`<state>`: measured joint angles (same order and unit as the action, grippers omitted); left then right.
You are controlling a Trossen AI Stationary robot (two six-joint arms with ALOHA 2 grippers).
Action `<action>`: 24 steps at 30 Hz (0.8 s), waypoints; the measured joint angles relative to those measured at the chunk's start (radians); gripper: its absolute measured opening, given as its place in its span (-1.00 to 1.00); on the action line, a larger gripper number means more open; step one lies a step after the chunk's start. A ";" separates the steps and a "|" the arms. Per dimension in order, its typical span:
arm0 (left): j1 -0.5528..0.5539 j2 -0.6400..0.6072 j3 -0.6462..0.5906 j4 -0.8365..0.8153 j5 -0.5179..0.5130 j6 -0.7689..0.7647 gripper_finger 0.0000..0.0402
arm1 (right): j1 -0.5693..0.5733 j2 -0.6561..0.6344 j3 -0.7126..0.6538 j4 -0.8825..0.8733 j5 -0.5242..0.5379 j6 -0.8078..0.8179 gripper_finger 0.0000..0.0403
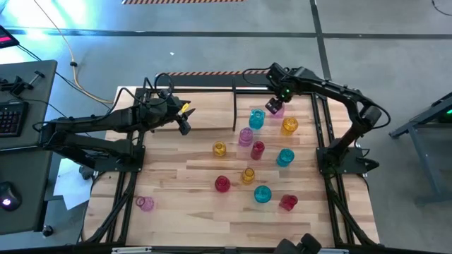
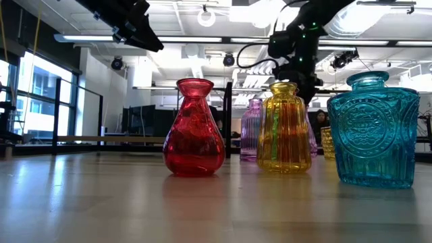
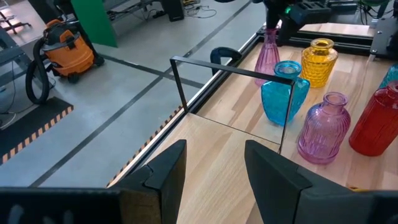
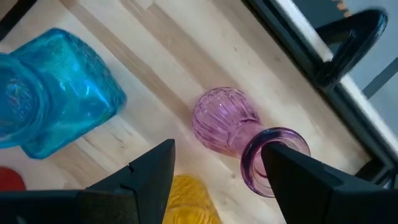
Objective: Sort vases onto shelf
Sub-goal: Put the top right purple vase on the shelf
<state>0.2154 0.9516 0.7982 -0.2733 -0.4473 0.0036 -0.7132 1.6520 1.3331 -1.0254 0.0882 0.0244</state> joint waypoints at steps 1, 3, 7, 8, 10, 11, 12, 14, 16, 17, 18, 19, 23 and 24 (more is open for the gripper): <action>0.000 0.000 0.000 0.000 0.000 0.000 -0.22 | 0.000 0.000 -0.001 0.003 0.005 -0.003 0.18; 0.000 0.000 0.000 -0.002 0.000 0.000 -0.22 | 0.001 -0.003 -0.001 0.004 0.017 -0.006 0.17; 0.000 0.000 0.000 -0.002 0.000 0.000 -0.22 | 0.001 -0.006 -0.003 0.006 0.036 -0.019 0.05; 0.000 0.000 0.000 -0.002 0.000 0.000 -0.22 | 0.001 -0.006 -0.003 0.006 0.037 -0.025 0.00; 0.000 0.000 0.000 -0.002 0.000 0.000 -0.22 | 0.000 -0.006 -0.003 0.006 0.044 -0.029 -0.12; 0.000 0.000 0.000 -0.002 0.000 0.000 -0.22 | 0.000 -0.006 -0.004 0.006 0.046 -0.030 -0.19; 0.000 0.000 0.000 -0.002 0.000 0.000 -0.22 | 0.000 -0.006 -0.004 0.006 0.047 -0.033 -0.26; 0.000 0.000 0.000 -0.002 0.000 0.000 -0.22 | -0.001 -0.006 -0.004 0.007 0.047 -0.033 -0.41; 0.000 0.000 0.000 -0.002 0.000 0.000 -0.22 | -0.001 -0.005 -0.004 0.007 0.054 -0.036 -0.55; 0.000 0.000 0.000 -0.002 0.000 0.000 -0.22 | -0.001 -0.005 -0.005 0.008 0.061 -0.044 -0.63; 0.000 0.000 0.000 -0.002 0.000 -0.001 -0.22 | 0.000 -0.005 -0.005 0.008 0.070 -0.051 -0.70; 0.000 0.000 0.000 -0.002 0.000 -0.003 -0.22 | 0.000 -0.005 -0.005 0.008 0.078 -0.057 -0.77; 0.000 0.000 0.000 -0.002 0.000 -0.011 -0.22 | 0.001 -0.005 -0.005 0.003 0.108 -0.067 -0.95; 0.000 0.000 0.000 -0.002 0.000 -0.011 -0.22 | 0.002 -0.005 -0.005 0.003 0.115 -0.069 -0.95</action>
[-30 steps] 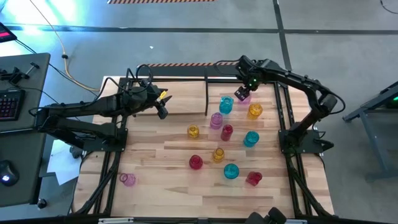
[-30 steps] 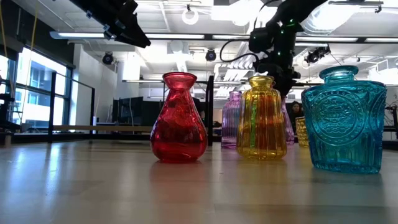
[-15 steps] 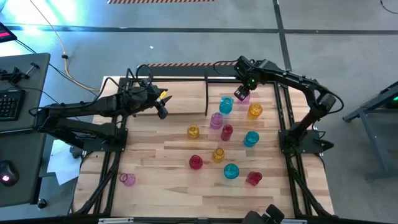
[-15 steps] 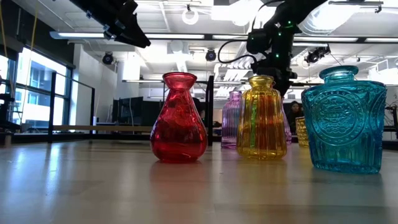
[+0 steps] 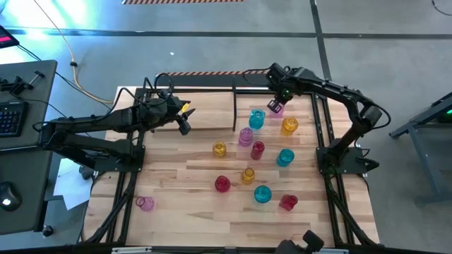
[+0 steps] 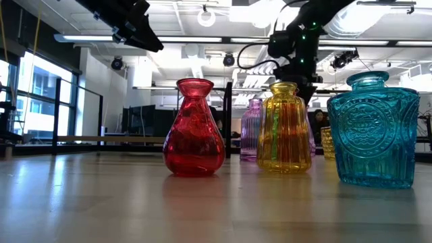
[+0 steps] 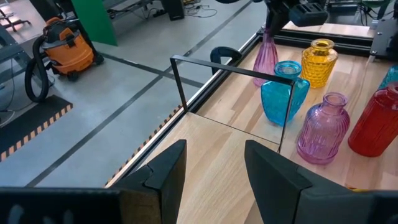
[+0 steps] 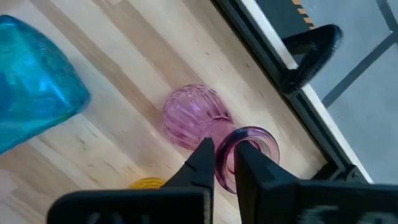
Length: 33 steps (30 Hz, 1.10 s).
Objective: Sort vases onto shelf
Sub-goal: Put the top right purple vase on the shelf
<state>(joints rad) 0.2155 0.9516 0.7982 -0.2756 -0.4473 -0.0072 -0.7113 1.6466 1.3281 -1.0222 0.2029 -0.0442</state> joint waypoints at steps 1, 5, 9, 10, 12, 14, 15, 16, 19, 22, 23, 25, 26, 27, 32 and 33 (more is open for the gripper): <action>0.000 0.000 0.000 0.000 0.000 -0.002 -0.22 | 0.002 0.000 0.000 0.000 0.006 0.001 -0.94; 0.000 0.000 0.000 0.000 0.000 -0.008 -0.22 | 0.015 -0.001 -0.001 0.003 0.027 -0.007 -0.90; 0.000 0.000 0.000 0.000 0.000 -0.009 -0.22 | 0.033 0.005 0.032 -0.038 0.062 -0.009 -0.94; 0.000 0.000 0.000 0.000 0.000 -0.009 -0.22 | 0.041 0.008 0.046 -0.060 0.076 -0.016 -0.95; 0.000 0.000 0.000 0.000 0.000 -0.010 -0.22 | 0.057 0.009 0.089 -0.095 0.096 -0.021 -0.98; 0.000 0.000 0.000 0.000 0.000 -0.018 -0.22 | 0.071 0.005 0.141 -0.112 0.124 -0.022 -0.98; 0.000 0.000 0.000 -0.001 0.000 -0.021 -0.22 | 0.076 0.003 0.163 -0.121 0.121 -0.022 -0.99; 0.000 0.000 0.000 -0.002 0.000 -0.026 -0.22 | 0.082 0.003 0.184 -0.134 0.119 -0.022 -0.99; 0.000 0.000 0.000 -0.013 0.000 -0.027 -0.22 | 0.101 0.005 0.259 -0.172 0.130 -0.024 -0.99; 0.000 0.000 -0.001 -0.024 0.000 -0.034 -0.22 | 0.123 0.003 0.342 -0.210 0.164 -0.024 -0.99; 0.000 0.000 -0.001 -0.026 0.000 -0.035 -0.22 | 0.130 0.003 0.370 -0.233 0.174 -0.025 -0.99; 0.000 0.000 -0.001 -0.033 0.000 -0.035 -0.22 | 0.144 0.003 0.432 -0.259 0.191 -0.024 -1.00; 0.000 0.000 -0.001 -0.037 0.000 -0.035 -0.22 | 0.150 0.003 0.464 -0.265 0.193 -0.023 -1.00; 0.000 0.000 -0.001 -0.041 0.000 -0.036 -0.22 | 0.157 0.003 0.495 -0.273 0.194 -0.019 -1.00; 0.000 0.000 -0.001 -0.052 0.000 -0.045 -0.22 | 0.200 0.001 0.643 -0.294 0.197 -0.027 -1.00; 0.000 0.000 -0.001 -0.053 0.000 -0.045 -0.22 | 0.210 0.001 0.672 -0.295 0.192 -0.028 -1.00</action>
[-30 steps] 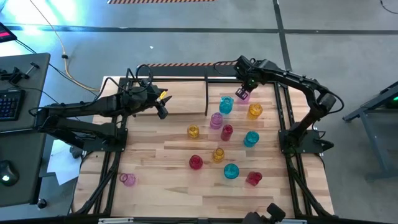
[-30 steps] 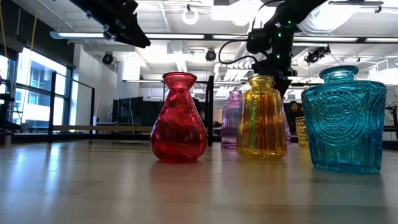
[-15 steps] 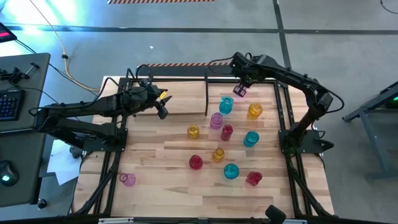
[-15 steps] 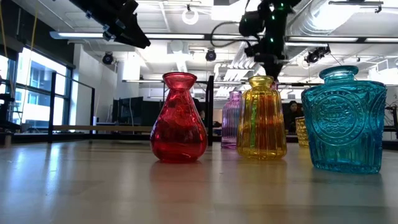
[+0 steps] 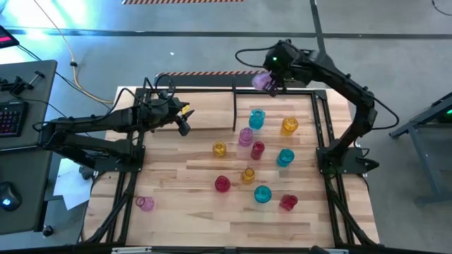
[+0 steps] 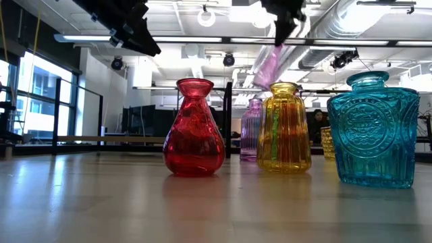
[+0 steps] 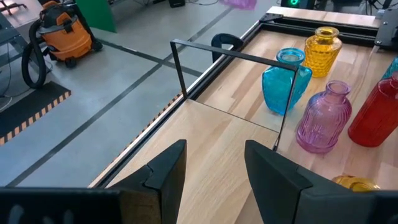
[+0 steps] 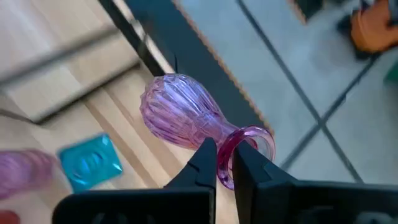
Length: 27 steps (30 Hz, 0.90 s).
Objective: Sort vases onto shelf
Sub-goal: Put the top right purple vase on the shelf
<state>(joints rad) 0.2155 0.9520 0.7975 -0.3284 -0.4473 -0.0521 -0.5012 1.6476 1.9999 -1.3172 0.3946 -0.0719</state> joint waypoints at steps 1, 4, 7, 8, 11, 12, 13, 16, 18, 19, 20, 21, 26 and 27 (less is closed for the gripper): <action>0.000 0.000 0.000 -0.001 0.000 0.000 -0.22 | 0.011 0.000 0.026 0.000 -0.009 0.000 -1.00; 0.000 0.000 0.000 -0.009 0.000 0.001 -0.22 | 0.048 0.000 0.094 0.001 -0.018 -0.007 -1.00; 0.000 -0.004 0.000 -0.029 0.000 0.001 -0.22 | 0.085 -0.001 0.136 0.020 -0.037 -0.015 -1.00; 0.000 -0.010 0.000 -0.039 0.000 0.001 -0.22 | 0.097 -0.001 0.142 0.033 -0.054 -0.018 -1.00; 0.000 -0.041 0.000 -0.076 -0.001 0.001 -0.22 | 0.128 0.002 0.143 0.093 -0.109 -0.028 -1.00; 0.000 -0.056 0.000 -0.090 0.000 0.001 -0.22 | 0.139 0.007 0.143 0.114 -0.125 -0.036 -1.00; 0.000 -0.074 0.000 -0.103 -0.001 0.000 -0.22 | 0.148 0.013 0.143 0.133 -0.135 -0.042 -1.00; 0.000 -0.134 0.000 -0.129 -0.007 -0.019 -0.22 | 0.169 0.050 0.144 0.178 -0.157 -0.070 -1.00; 0.000 -0.175 0.000 -0.149 -0.007 -0.025 -0.22 | 0.176 0.082 0.144 0.204 -0.171 -0.091 -1.00; 0.000 -0.193 0.000 -0.153 -0.007 -0.025 -0.22 | 0.176 0.100 0.143 0.217 -0.179 -0.099 -1.00; 0.000 -0.211 0.000 -0.158 -0.008 -0.025 -0.22 | 0.175 0.117 0.144 0.229 -0.191 -0.109 -1.00; 0.000 -0.230 0.000 -0.170 -0.008 -0.025 -0.22 | 0.175 0.138 0.147 0.237 -0.205 -0.115 -1.00; 0.000 -0.294 0.000 -0.207 -0.011 -0.025 -0.22 | 0.167 0.270 0.217 0.243 -0.269 -0.146 -1.00; 0.000 -0.303 0.000 -0.213 -0.013 -0.025 -0.22 | 0.167 0.299 0.241 0.241 -0.272 -0.157 -1.00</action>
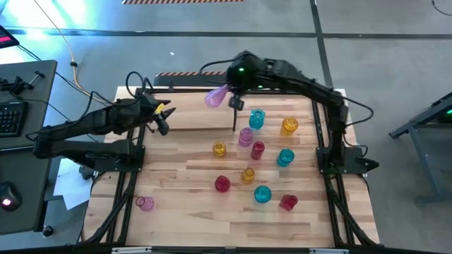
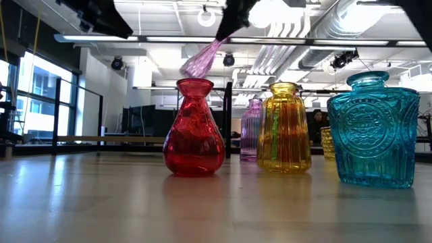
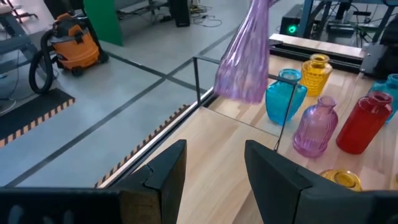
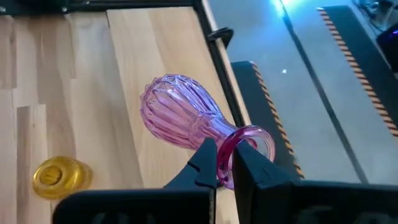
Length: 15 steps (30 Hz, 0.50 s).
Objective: Sort vases onto shelf
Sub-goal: Put the top right purple vase on the shelf
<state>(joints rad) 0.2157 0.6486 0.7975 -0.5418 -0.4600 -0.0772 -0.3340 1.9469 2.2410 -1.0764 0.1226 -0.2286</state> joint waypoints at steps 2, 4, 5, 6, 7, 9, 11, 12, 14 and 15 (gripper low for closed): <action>0.000 -0.013 0.000 -0.019 -0.004 -0.002 -0.22 | 0.000 0.056 0.056 -0.010 0.000 -0.031 -1.00; 0.000 -0.018 0.000 -0.032 -0.004 -0.018 -0.22 | 0.000 0.113 0.118 -0.025 0.004 -0.055 -1.00; 0.000 -0.019 0.000 -0.039 -0.004 -0.024 -0.22 | -0.001 0.125 0.115 -0.003 0.017 -0.070 -1.00; 0.000 -0.019 0.000 -0.044 -0.004 -0.026 -0.22 | -0.001 0.127 0.093 0.026 0.040 -0.095 -1.00; 0.000 -0.019 0.000 -0.046 -0.004 -0.027 -0.22 | -0.004 0.133 0.082 0.032 0.064 -0.121 -1.00; 0.000 -0.019 0.000 -0.047 -0.004 -0.026 -0.22 | -0.012 0.152 0.082 0.013 0.125 -0.150 -1.00; 0.000 -0.019 0.000 -0.047 -0.004 -0.026 -0.22 | -0.024 0.178 0.091 -0.003 0.181 -0.164 -1.00; 0.000 -0.019 0.000 -0.046 -0.004 -0.026 -0.22 | -0.030 0.190 0.094 -0.013 0.195 -0.172 -1.00; 0.000 -0.019 0.000 -0.047 -0.005 -0.026 -0.22 | -0.042 0.211 0.100 -0.024 0.213 -0.197 -1.00; 0.000 -0.019 0.000 -0.046 -0.006 -0.026 -0.22 | -0.046 0.219 0.107 -0.022 0.214 -0.204 -1.00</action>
<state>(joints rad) 0.2157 0.6296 0.7975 -0.5877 -0.4658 -0.1032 -0.3804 2.1659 2.3475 -1.0986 0.3371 -0.4328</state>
